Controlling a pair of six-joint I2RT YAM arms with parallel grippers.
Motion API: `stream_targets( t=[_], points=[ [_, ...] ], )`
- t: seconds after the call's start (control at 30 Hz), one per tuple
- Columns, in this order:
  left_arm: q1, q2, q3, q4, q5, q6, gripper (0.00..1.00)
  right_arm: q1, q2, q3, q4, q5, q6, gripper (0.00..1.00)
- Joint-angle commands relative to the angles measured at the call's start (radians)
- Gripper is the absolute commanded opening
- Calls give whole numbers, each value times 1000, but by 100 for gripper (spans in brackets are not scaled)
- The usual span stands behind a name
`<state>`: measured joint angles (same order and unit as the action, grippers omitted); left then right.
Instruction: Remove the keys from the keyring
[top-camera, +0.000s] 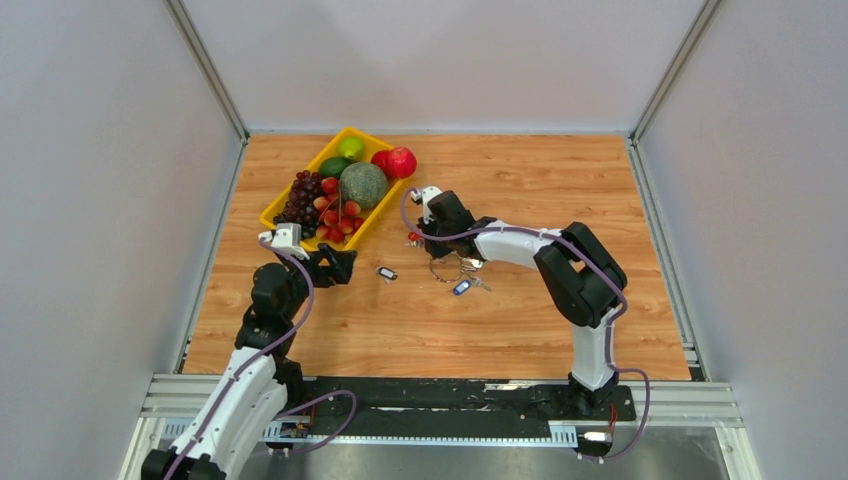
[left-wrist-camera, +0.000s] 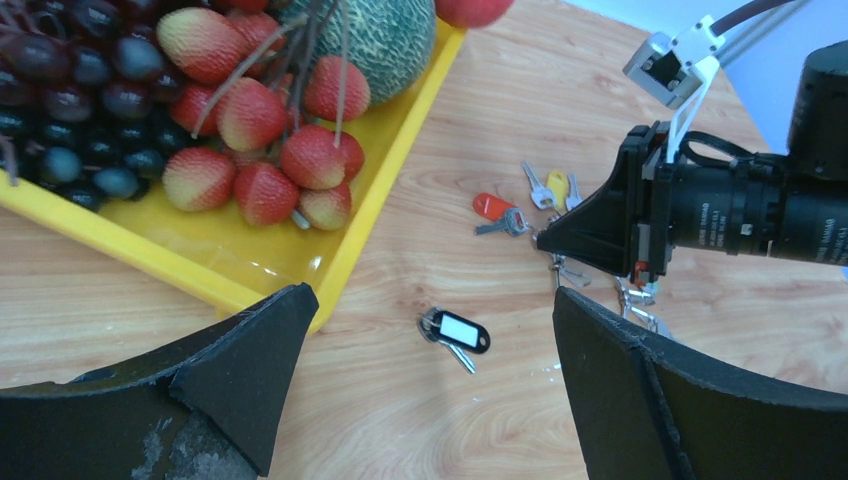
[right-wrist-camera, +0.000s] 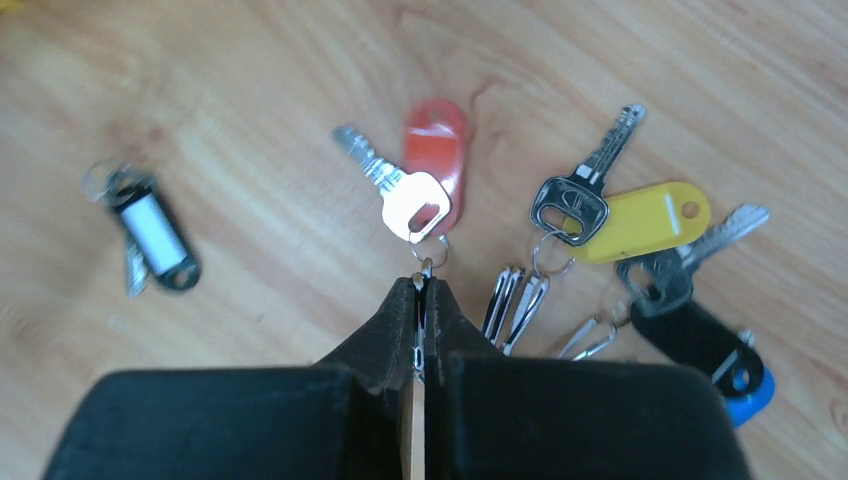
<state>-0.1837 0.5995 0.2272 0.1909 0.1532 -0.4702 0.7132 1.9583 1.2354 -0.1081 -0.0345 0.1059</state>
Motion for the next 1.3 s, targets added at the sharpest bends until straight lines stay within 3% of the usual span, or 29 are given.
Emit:
stream_targets(
  t=[0.0,0.2,0.47,0.73,0.87,1.1,1.27],
  points=[
    [-3,85,27,89,115,-7,100,20,-195,-67,18,-120,-44,0],
    [-3,32,-20,171,150,-49,100,25,-370,-153,20,-247,-38,0],
    [-2,-28,-243,681,226,-147,100,25,-537,-171,-9,-479,1,0],
    [-37,-60,-284,811,343,-105,100,25,-646,-168,-36,-636,31,0],
    [-110,16,-272,876,423,-24,93,25,-670,-169,-46,-673,34,0],
    [-289,203,-168,832,497,158,87,24,-674,-160,-59,-717,37,0],
    [-334,203,-145,772,483,226,82,25,-676,-154,-68,-759,35,0]
  ],
)
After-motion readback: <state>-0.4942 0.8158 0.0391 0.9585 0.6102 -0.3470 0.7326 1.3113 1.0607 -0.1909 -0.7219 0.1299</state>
